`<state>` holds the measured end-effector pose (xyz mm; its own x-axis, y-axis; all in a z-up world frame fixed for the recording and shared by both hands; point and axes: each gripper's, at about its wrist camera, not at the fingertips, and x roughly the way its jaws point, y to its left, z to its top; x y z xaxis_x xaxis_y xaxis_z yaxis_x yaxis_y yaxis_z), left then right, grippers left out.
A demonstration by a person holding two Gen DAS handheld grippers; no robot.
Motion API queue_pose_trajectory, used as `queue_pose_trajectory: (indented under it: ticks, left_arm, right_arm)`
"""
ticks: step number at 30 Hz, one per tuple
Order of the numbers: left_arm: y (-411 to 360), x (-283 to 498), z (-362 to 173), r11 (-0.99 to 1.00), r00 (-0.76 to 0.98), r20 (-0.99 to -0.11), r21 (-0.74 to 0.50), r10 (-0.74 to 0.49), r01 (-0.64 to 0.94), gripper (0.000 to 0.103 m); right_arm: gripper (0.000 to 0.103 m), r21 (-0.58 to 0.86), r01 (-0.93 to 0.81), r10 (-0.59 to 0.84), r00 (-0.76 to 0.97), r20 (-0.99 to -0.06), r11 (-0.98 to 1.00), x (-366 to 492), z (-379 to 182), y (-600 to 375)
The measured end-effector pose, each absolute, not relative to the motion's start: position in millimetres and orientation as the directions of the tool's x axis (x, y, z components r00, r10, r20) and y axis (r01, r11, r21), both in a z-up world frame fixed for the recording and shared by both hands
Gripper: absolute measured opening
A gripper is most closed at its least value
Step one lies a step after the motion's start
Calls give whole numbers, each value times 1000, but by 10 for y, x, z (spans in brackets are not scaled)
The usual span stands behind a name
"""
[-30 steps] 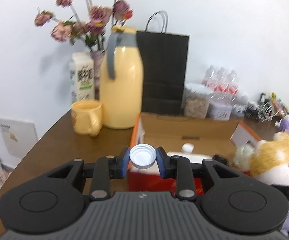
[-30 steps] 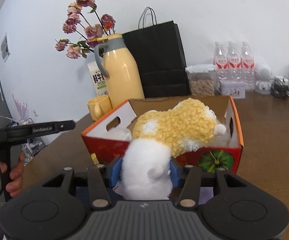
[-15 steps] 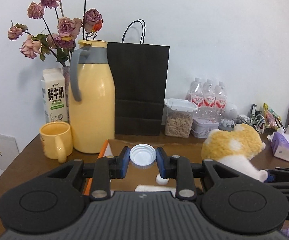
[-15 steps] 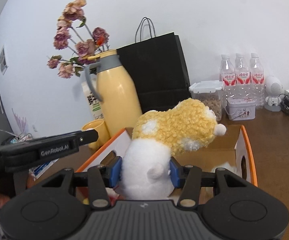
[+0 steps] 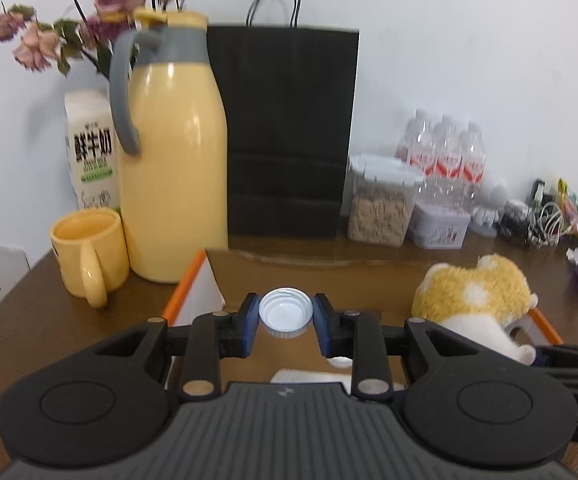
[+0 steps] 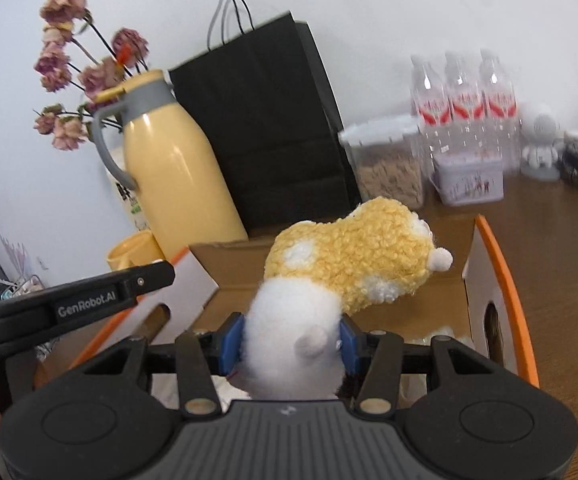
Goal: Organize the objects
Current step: 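Carry the plush sheep and cap into the box and open both tools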
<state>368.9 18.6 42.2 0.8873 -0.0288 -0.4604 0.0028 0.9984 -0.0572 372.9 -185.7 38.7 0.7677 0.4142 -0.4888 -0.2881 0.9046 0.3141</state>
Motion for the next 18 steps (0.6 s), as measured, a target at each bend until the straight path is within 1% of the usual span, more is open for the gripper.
queue_pose_trajectory:
  ticks: [6, 7, 9, 10, 11, 12, 13, 14, 15, 17, 18]
  left_arm:
    - [168, 3679, 349, 999, 881, -474, -33, 1, -18, 30]
    - [158, 3676, 355, 999, 881, -473, -29, 7, -23, 31]
    - [159, 3658, 367, 999, 885, -465, -22, 19, -33, 42]
    - [161, 3642, 377, 999, 889, -458, -19, 28, -41, 58]
    - [160, 3627, 392, 999, 893, -448, -14, 36, -48, 76]
    - [157, 3609, 409, 998, 898, -437, -9, 45, -54, 85]
    - [152, 3593, 424, 998, 903, -427, -5, 53, -61, 101]
    - [146, 3575, 442, 998, 909, -412, -2, 63, -70, 103]
    - [139, 3560, 455, 997, 913, -401, 2, 72, -78, 103]
    - [124, 3547, 480, 997, 915, -396, 10, 77, -79, 103]
    - [121, 3539, 484, 997, 916, -395, 9, 77, -79, 103]
  right_arm:
    - [50, 295, -286, 403, 764, -504, 912, 3692, 357, -1833]
    - [52, 293, -285, 401, 762, -508, 913, 3688, 351, -1830]
    - [53, 283, -277, 388, 769, -507, 918, 3658, 354, -1831]
    - [62, 286, -276, 389, 772, -503, 918, 3650, 370, -1841]
    - [76, 287, -274, 387, 777, -497, 918, 3640, 383, -1854]
    - [84, 283, -268, 380, 784, -491, 921, 3619, 395, -1862]
    - [94, 276, -262, 369, 792, -487, 925, 3603, 404, -1865]
    - [95, 269, -257, 361, 797, -485, 928, 3591, 415, -1869]
    - [96, 267, -254, 358, 799, -484, 929, 3584, 423, -1873]
    - [103, 270, -251, 356, 801, -481, 930, 3570, 432, -1886]
    - [103, 270, -250, 354, 803, -479, 930, 3563, 437, -1892]
